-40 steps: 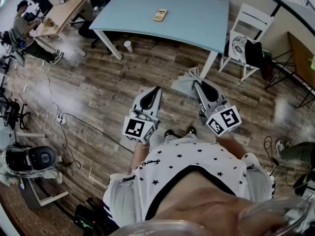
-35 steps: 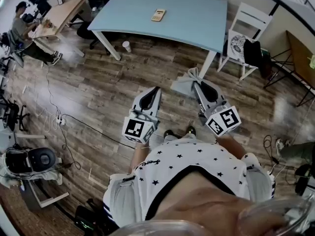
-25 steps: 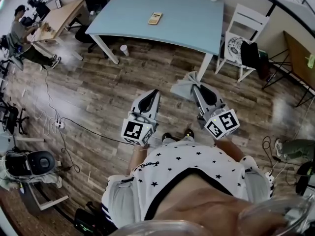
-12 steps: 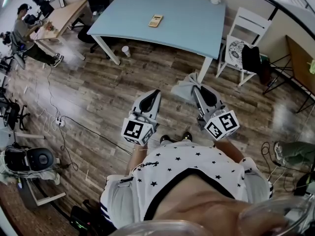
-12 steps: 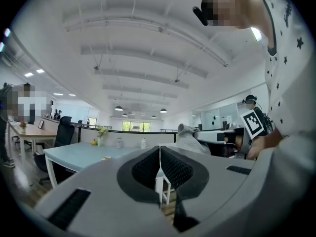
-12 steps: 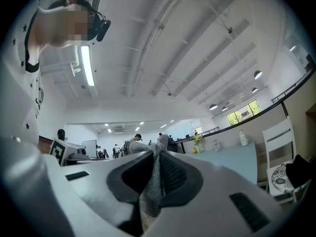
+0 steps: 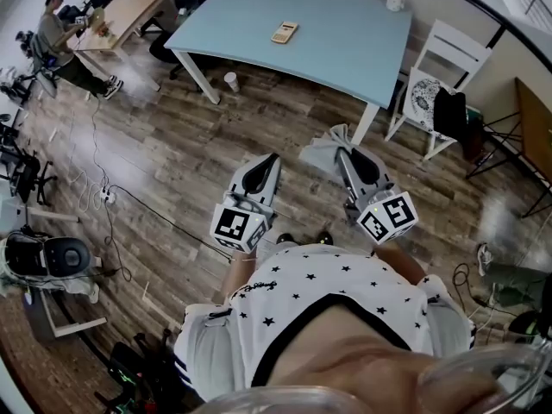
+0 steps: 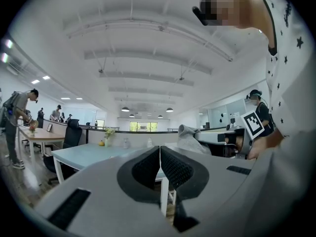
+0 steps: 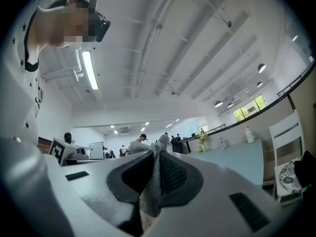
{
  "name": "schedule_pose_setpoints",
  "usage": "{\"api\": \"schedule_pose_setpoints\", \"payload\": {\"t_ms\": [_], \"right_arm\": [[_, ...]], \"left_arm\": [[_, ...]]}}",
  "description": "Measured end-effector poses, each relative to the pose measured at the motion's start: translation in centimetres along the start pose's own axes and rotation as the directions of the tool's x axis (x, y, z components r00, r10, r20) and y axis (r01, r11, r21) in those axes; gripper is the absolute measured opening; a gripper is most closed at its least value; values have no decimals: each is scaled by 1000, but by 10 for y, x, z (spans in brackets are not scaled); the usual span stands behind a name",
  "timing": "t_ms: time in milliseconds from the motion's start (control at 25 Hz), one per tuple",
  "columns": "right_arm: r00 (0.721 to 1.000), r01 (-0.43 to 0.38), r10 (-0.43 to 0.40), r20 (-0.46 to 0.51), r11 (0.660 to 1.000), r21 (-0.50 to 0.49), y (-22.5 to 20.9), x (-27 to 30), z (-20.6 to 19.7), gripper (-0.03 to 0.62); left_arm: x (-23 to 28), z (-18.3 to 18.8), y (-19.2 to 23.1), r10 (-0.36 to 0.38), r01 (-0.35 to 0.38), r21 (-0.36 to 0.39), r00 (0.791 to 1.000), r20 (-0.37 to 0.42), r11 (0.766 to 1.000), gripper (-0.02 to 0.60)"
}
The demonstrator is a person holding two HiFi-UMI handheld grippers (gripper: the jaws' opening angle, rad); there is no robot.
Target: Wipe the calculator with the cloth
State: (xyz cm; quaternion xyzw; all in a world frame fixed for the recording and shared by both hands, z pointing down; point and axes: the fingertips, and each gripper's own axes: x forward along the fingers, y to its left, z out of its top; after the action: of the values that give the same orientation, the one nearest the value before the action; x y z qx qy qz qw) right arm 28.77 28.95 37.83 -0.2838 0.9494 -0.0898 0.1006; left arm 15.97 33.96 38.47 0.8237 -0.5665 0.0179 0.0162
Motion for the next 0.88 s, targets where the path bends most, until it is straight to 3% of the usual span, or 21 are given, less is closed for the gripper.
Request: {"api": "schedule_pose_setpoints", "payload": {"t_ms": [560,880], "right_arm": [[1000,11,-11,-8,1000,-3,-12,-3,-3,31],[999,49,-49,-1,999,-22,-28,28,-6,31]], "left_arm": [[9,-7,3,10,-10,-16,1000,3,1000,31],[37,-6,33,-44,44,-15,999,18,999,31]]}}
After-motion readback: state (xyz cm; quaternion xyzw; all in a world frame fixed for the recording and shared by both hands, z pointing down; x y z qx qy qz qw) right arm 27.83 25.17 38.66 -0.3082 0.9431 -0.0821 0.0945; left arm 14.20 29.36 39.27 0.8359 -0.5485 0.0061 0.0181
